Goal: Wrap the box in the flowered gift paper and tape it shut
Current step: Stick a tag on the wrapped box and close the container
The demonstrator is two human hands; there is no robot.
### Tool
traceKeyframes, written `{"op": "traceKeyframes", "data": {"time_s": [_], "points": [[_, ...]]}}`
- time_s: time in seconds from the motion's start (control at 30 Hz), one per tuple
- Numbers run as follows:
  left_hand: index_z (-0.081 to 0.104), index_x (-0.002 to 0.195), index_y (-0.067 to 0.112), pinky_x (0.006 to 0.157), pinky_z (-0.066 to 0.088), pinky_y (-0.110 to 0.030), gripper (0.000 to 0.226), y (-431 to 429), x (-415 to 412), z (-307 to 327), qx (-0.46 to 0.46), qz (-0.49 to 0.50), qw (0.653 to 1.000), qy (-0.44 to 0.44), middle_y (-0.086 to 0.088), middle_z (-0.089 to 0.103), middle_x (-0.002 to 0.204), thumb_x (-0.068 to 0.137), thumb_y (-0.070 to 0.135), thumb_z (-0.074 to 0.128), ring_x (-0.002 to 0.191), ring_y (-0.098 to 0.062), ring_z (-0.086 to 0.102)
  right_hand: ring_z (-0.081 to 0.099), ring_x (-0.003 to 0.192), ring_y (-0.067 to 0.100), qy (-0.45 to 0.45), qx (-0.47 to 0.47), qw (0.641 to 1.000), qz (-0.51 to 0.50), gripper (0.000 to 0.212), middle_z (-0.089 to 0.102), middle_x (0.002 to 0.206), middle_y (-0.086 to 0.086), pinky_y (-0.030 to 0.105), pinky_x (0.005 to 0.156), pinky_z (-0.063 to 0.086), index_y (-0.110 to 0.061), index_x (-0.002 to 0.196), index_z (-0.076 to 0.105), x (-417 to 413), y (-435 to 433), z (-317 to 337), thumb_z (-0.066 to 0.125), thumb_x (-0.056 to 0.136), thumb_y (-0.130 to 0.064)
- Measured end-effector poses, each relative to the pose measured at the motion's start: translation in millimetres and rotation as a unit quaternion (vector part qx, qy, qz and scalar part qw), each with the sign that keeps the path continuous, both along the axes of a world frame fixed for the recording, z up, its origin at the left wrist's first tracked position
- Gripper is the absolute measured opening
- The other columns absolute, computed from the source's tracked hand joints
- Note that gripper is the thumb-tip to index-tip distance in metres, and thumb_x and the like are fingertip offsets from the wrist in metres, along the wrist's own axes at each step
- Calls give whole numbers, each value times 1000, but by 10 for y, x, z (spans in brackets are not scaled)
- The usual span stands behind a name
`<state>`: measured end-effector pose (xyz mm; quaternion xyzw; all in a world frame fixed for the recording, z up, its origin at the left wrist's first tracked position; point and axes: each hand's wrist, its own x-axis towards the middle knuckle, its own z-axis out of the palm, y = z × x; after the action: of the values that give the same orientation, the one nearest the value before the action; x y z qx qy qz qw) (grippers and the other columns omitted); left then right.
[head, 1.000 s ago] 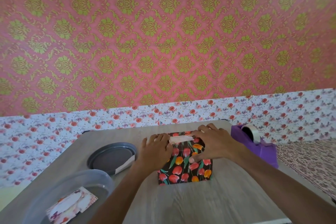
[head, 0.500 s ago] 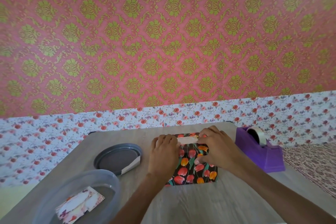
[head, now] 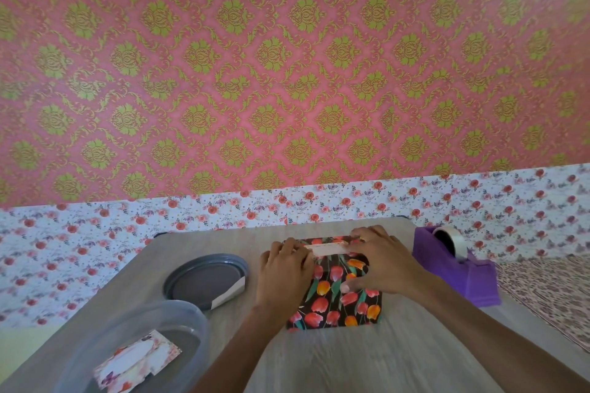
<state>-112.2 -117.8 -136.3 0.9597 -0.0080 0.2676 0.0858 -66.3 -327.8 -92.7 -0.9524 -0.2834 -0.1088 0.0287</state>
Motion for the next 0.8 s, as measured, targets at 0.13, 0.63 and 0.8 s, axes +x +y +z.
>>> {"op": "traceKeyframes", "data": {"time_s": [0.13, 0.63, 0.8], "points": [[66, 119, 33, 103, 33, -32, 42, 24, 11, 15, -24, 9, 999, -23, 18, 56, 129, 101, 52, 33, 117, -8, 48, 25, 135, 14, -49, 12, 999, 8, 80, 38, 148, -12, 37, 107, 34, -32, 129, 63, -25, 39, 35, 69, 63, -76], [73, 84, 26, 71, 56, -25, 40, 69, 72, -27, -75, -34, 992, -94, 18, 68, 80, 93, 56, 48, 63, 3, 58, 13, 146, 31, 96, -81, 990, -58, 126, 12, 161, -5, 55, 112, 27, -41, 154, 8, 90, 50, 98, 77, 55, -75], [72, 85, 29, 67, 56, -25, 30, 43, 44, -24, -112, -41, 988, -96, 19, 65, 75, 93, 52, 54, 63, 3, 57, 11, 147, 33, 111, -76, 987, -91, 133, 5, 163, -2, 55, 111, 29, -37, 155, 3, 94, 103, 103, 80, 53, -72]]}}
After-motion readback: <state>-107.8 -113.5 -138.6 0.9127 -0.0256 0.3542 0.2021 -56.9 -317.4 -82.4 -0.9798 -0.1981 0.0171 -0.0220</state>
